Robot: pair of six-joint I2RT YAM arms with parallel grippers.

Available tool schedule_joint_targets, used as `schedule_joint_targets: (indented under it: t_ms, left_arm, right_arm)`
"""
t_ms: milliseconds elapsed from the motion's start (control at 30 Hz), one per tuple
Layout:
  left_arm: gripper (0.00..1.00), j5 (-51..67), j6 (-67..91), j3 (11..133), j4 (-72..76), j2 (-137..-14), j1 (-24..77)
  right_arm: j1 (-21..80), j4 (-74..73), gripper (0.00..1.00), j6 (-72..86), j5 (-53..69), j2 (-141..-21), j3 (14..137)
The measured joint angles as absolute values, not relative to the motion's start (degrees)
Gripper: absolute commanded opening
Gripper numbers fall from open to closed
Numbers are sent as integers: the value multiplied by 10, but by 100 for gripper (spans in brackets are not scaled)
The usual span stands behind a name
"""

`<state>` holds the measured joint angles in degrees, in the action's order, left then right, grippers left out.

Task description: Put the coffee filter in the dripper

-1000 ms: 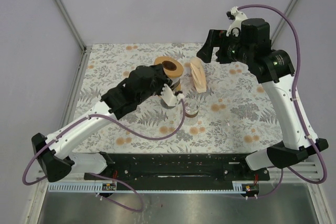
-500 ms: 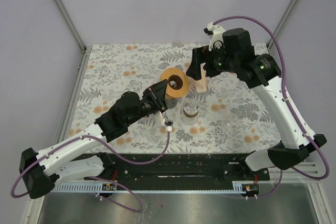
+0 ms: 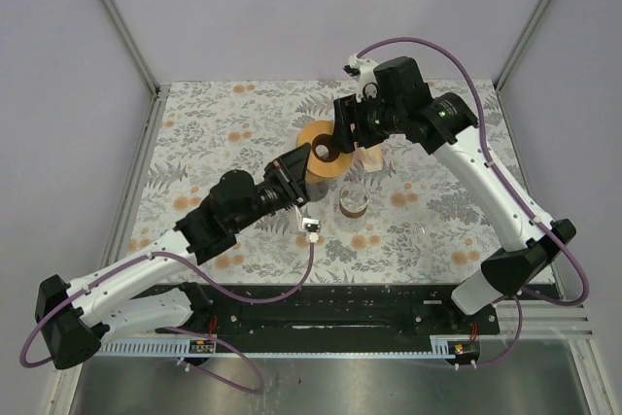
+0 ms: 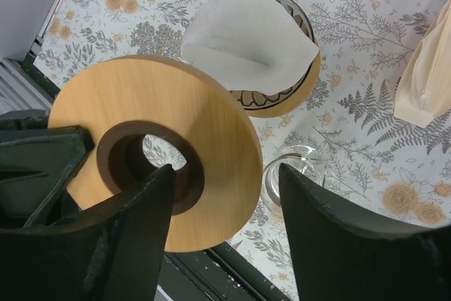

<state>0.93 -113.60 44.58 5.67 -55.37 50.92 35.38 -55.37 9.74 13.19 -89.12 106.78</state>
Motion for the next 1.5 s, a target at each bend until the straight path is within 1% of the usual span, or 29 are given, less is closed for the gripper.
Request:
schedule_joint_targets:
  t_ms: [133,167,233,367,400,433,467,533,567,600,633,667,767,833,967,1033,1133,1167,1300,1367,1500]
  left_arm:
    - [0,11,-1136,446,61,-550,509]
    - [0,11,-1136,445,60,-549,509]
    - [0,11,-1136,445,59,-549,509]
    - [0,10,-1136,445,59,-549,509]
    - [0,10,-1136,445,59,-549,509]
    - [2,9,-1136,445,58,-549,509]
    - [15,8,-1136,445,58,-549,509]
    - [51,8,-1136,445,57,-549,509]
    - [63,6,-1137,445,57,-550,509]
    - [73,3,-1141,445,58,-551,509]
    - [78,-1,-1142,446,60,-552,509]
    - [82,-8,-1139,449,57,-552,509]
    - [85,-33,-1122,482,23,-558,509]
    - [86,-59,-1082,530,-17,-570,509]
    - [96,-125,-938,668,-115,-610,504]
    - [99,-144,-848,738,-176,-633,490]
    - [99,-159,-711,841,-276,-678,449]
    - [99,-157,-649,888,-327,-701,424]
    - [99,-138,-484,987,-457,-765,354]
    - [99,-118,-419,1006,-506,-784,326]
    - [99,-63,-306,1003,-586,-791,294]
  right_arm:
    - [354,-552,62,99,135,-907,1068]
    - [354,-552,60,98,136,-909,1068]
    - [354,-552,48,98,140,-910,1068]
    - [355,-550,19,97,145,-910,1068]
    - [354,-550,14,97,145,-910,1068]
    - [354,-550,7,96,144,-910,1068]
    - [354,-549,1,96,143,-910,1068]
    - [354,-550,0,96,140,-910,1068]
    - [356,-551,0,93,133,-910,1068]
    - [356,-554,0,91,122,-910,1068]
    - [357,-560,0,85,104,-910,1068]
    - [357,-568,0,81,87,-910,1068]
    - [342,-580,0,74,54,-905,1059]
    - [317,-583,0,74,48,-893,1037]
    - [268,-584,0,73,21,-869,979]
    - [262,-583,0,73,20,-867,948]
    - [264,-582,0,73,23,-869,905]
    - [265,-581,0,73,25,-869,889]
    - [265,-573,0,77,42,-870,848]
    - [265,-560,0,83,53,-872,837]
    - [265,-537,0,93,72,-881,827]
